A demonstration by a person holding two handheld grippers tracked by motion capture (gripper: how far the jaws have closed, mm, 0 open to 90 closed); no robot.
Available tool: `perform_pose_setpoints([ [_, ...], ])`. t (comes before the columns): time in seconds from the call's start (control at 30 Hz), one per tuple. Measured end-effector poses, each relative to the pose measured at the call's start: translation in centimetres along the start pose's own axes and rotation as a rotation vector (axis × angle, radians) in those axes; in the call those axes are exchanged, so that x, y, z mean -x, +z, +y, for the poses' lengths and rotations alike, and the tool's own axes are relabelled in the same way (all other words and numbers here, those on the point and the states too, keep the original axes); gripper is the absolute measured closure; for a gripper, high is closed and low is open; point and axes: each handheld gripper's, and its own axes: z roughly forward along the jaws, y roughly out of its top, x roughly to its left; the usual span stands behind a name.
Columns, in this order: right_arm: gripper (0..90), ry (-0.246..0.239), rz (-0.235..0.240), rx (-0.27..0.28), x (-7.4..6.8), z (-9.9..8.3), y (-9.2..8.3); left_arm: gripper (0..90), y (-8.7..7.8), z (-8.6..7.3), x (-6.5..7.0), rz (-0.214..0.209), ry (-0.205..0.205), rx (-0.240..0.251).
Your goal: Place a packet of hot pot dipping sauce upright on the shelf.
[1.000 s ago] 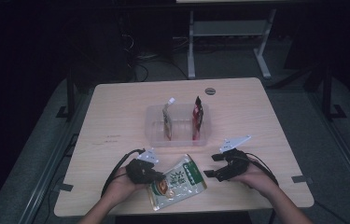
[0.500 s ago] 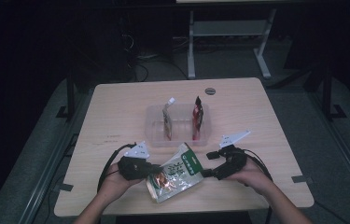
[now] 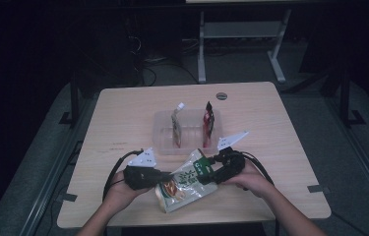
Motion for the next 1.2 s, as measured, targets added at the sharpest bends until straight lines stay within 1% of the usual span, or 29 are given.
perform_pose_setpoints([
  [0.07,34.1,0.011,0.025,0.0,0.14,0.0,0.24,89.9,-0.04,0.04,-0.07,0.0,0.001,0.008],
  [0.1,38.7,0.011,0.036,-0.01,0.14,-0.06,0.27,89.9,-0.04,0.05,-0.07,0.001,0.0,0.011],
  [0.13,43.3,0.007,0.037,-0.011,0.12,-0.11,0.29,89.9,-0.04,0.07,-0.09,0.0,-0.001,0.015],
  [0.2,51.2,0.019,0.058,-0.001,0.15,-0.12,0.28,89.9,-0.02,0.1,-0.09,0.002,0.001,0.017],
  [0.23,57.8,0.021,0.065,0.004,0.07,-0.1,0.24,89.9,0.0,0.14,-0.08,0.003,0.003,0.014],
  [0.27,57.8,0.021,0.065,0.004,0.07,-0.1,0.24,89.9,0.02,0.14,-0.06,0.004,0.006,0.013],
  [0.3,61.4,0.02,0.076,0.009,0.07,-0.11,0.16,89.9,0.03,0.14,-0.05,0.005,0.006,0.011],
  [0.33,61.4,0.02,0.076,0.009,0.07,-0.11,0.16,89.9,0.04,0.11,-0.07,0.005,0.008,0.01],
  [0.47,70.6,0.013,0.08,0.021,0.01,-0.07,-0.11,89.9,0.04,0.07,-0.21,0.008,0.004,0.017],
  [0.63,78.8,-0.014,0.085,0.018,-0.24,0.01,-0.17,89.8,0.09,0.08,-0.3,0.006,0.007,0.021],
  [0.67,81.3,-0.019,0.08,0.013,-0.25,0.0,-0.2,89.8,0.13,0.09,-0.27,0.009,0.013,0.023],
  [0.7,84.9,-0.031,0.086,0.008,-0.3,0.04,-0.22,89.7,0.15,0.1,-0.26,0.009,0.014,0.024],
  [0.77,85.6,-0.04,0.082,0.004,-0.33,0.04,-0.21,89.7,0.17,0.08,-0.35,0.009,0.016,0.021],
  [0.8,86.1,-0.042,0.085,0.004,-0.35,0.04,-0.2,89.7,0.2,0.03,-0.4,0.006,0.01,0.026],
  [0.87,86.6,-0.043,0.093,0.008,-0.34,0.02,-0.17,89.6,0.25,-0.04,-0.51,0.002,0.012,0.028],
  [0.93,87.2,-0.042,0.091,0.005,-0.38,0.01,-0.18,89.5,0.3,-0.03,-0.57,0.005,0.017,0.027],
  [1.07,88.7,-0.034,0.106,0.005,-0.54,0.06,-0.22,89.1,0.27,-0.09,-0.73,0.009,0.018,0.032],
  [1.1,89.1,-0.041,0.109,0.007,-0.65,0.11,-0.25,88.4,0.29,-0.1,-0.73,0.011,0.019,0.029],
  [1.17,89.6,-0.036,0.11,0.004,-0.71,0.12,-0.29,87.7,0.39,-0.17,-0.81,0.013,0.028,0.016],
  [1.2,89.7,-0.047,0.106,0.004,-0.74,0.14,-0.29,86.7,0.41,-0.2,-0.8,0.015,0.031,0.013],
])
